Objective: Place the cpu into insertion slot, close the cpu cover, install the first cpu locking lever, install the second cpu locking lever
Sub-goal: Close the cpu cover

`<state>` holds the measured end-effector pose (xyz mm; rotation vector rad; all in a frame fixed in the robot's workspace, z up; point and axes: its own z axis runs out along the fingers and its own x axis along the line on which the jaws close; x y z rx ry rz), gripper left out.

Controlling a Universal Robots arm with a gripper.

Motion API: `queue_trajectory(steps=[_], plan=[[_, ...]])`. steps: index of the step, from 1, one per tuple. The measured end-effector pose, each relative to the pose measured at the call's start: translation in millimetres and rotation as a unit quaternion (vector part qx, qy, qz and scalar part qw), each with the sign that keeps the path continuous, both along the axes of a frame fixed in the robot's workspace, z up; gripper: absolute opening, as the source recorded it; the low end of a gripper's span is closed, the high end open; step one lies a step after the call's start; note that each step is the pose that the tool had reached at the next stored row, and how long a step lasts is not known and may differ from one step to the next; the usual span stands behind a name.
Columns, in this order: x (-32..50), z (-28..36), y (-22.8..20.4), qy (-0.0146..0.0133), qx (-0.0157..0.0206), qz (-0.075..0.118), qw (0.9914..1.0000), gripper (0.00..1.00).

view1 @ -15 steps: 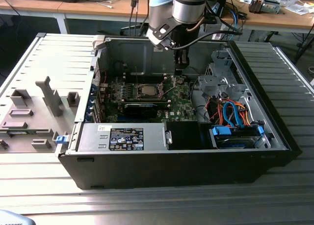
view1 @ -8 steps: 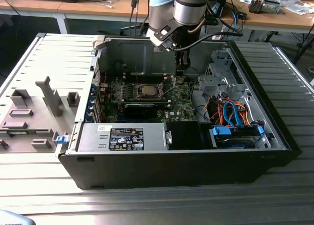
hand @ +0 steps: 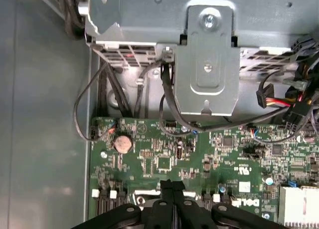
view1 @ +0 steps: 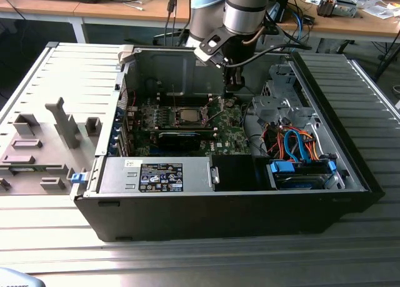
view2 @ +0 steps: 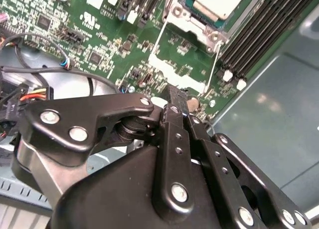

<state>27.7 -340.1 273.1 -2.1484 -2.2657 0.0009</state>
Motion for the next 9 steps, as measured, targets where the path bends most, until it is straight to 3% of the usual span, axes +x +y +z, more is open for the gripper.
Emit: queue_trajectory(steps=[1,7,9], plan=[[0.9,-0.1,0.0,0.0016,-0.0001,0.001,1.0,0.11],[3.0,-1.9,0.1,0.0018,-0.0001,0.031,0.99953,0.11],[5.1,-2.5,0.2,0.0018,0.0,0.031,0.99953,0.11]])
